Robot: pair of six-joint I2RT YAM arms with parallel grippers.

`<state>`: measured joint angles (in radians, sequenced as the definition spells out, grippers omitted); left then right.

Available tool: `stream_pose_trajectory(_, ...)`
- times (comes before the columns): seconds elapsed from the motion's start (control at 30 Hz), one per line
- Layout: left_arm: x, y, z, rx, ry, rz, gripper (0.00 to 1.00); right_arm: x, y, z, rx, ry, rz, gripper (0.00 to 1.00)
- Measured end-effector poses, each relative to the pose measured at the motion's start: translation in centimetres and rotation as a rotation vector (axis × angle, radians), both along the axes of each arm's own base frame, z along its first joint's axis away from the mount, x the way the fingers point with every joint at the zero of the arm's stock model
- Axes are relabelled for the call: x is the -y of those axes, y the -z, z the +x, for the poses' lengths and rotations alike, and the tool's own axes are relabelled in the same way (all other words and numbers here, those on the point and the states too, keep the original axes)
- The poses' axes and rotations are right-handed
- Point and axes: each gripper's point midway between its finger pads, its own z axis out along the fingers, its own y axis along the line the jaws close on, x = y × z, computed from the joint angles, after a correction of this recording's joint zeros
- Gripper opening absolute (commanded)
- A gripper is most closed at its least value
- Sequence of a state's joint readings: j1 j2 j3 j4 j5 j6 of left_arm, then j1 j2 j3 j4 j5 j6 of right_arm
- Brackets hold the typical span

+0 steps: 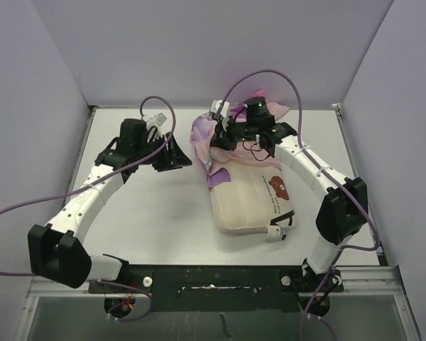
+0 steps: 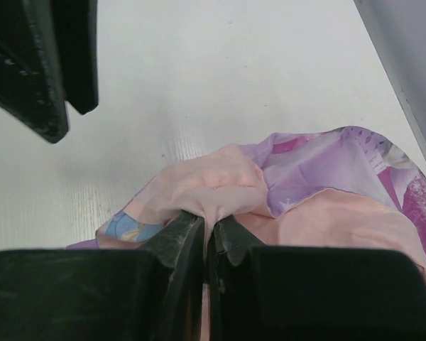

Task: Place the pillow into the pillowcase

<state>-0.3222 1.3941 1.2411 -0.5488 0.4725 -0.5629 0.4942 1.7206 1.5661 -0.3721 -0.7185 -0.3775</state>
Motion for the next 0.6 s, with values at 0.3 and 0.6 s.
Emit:
stream_pose_trajectory(0.3,2.8,2.1,-4.0,-0.143,0.012,-0.208,0.5,-1.4,2.2,-0.5,-0.037,-0.033,-0.026,0.0)
stream_pose_trajectory(0.6,5.1,4.3,-3.2,-0.205,0.009,-0.205,0.46,-2.2,2.9,-1.0,-0.049,-0.053,-0.034,0.0)
